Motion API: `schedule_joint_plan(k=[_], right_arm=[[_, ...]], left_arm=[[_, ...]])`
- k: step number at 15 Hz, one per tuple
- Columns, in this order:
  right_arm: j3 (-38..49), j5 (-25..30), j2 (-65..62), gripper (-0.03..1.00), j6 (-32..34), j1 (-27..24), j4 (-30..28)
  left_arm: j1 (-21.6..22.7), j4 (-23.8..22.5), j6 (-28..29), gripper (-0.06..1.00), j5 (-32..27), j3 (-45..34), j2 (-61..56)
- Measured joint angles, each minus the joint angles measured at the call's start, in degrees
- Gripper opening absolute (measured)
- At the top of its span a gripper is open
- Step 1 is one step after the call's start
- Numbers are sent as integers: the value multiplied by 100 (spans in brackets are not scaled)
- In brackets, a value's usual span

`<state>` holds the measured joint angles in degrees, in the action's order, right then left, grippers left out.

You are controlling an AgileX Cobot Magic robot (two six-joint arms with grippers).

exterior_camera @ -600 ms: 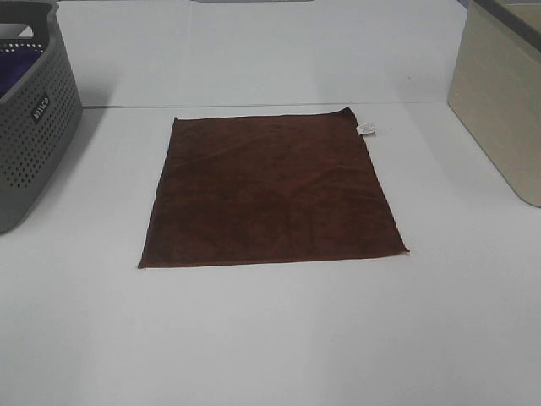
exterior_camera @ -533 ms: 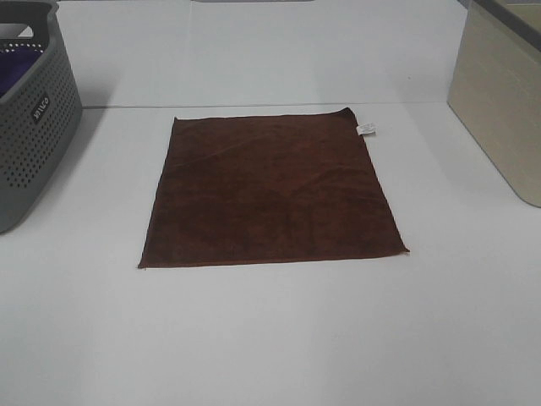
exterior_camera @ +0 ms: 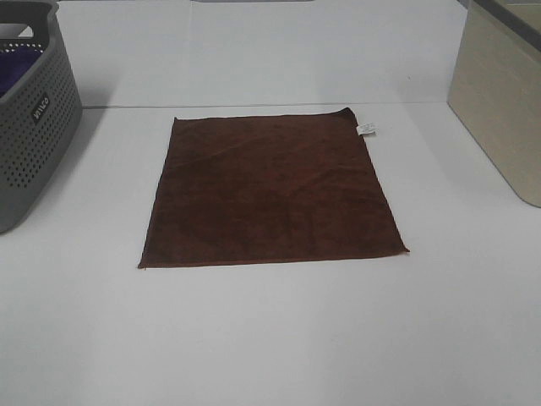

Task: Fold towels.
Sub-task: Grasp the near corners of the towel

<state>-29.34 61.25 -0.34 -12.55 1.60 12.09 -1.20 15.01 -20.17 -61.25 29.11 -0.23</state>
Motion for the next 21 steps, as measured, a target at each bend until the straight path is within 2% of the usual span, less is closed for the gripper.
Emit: schedule_joint_plan(k=[21], right_arm=[[0,0,0,77,0,0,0]], left_arm=[[0,0,0,80,0,0,0]])
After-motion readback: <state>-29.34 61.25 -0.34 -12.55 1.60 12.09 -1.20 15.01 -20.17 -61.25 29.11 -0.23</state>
